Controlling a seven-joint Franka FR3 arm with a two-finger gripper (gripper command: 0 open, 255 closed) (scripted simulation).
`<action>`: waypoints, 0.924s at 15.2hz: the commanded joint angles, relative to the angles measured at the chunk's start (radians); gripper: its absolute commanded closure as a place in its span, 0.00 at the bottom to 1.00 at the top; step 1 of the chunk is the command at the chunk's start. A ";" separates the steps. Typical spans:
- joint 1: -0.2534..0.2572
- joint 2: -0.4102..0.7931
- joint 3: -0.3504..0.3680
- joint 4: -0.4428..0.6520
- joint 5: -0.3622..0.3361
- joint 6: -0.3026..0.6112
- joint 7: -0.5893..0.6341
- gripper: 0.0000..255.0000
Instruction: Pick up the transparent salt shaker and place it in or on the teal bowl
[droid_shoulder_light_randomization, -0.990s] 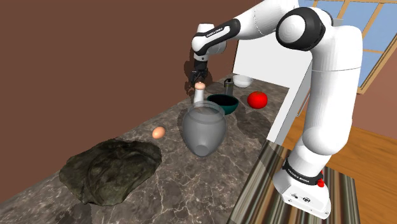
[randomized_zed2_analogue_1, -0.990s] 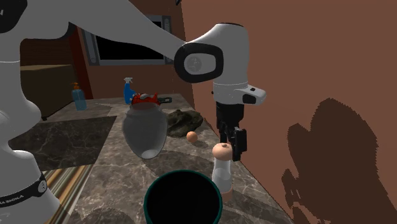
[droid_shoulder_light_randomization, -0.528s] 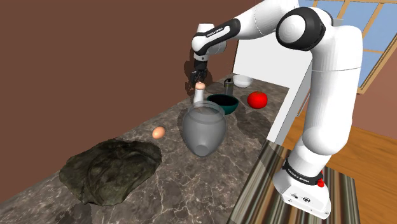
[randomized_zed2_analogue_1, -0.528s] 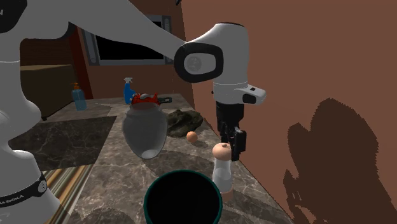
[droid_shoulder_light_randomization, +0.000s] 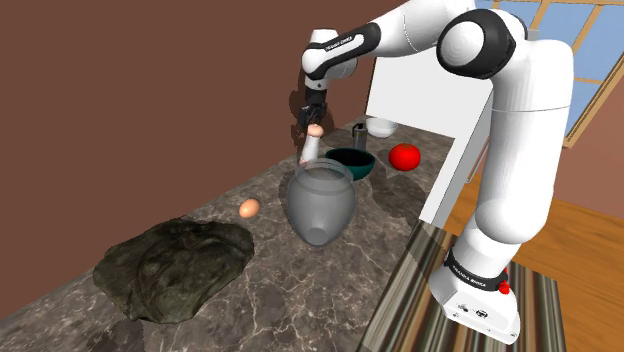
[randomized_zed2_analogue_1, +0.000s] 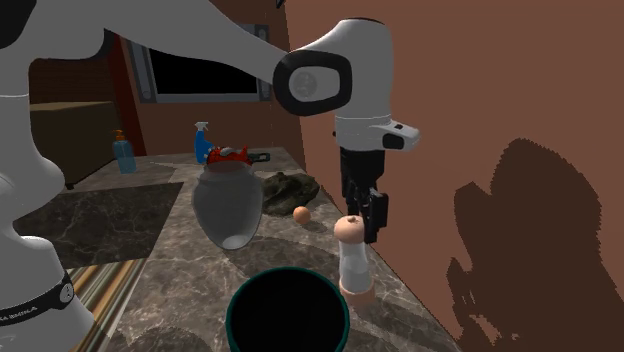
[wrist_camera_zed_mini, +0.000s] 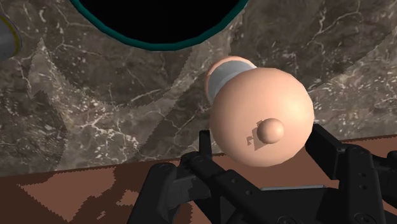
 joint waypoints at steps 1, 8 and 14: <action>0.000 -0.007 -0.001 0.016 -0.001 -0.023 0.001 1.00; 0.000 -0.027 -0.002 0.083 -0.005 -0.110 0.005 1.00; -0.001 -0.036 -0.003 0.151 -0.007 -0.187 0.008 1.00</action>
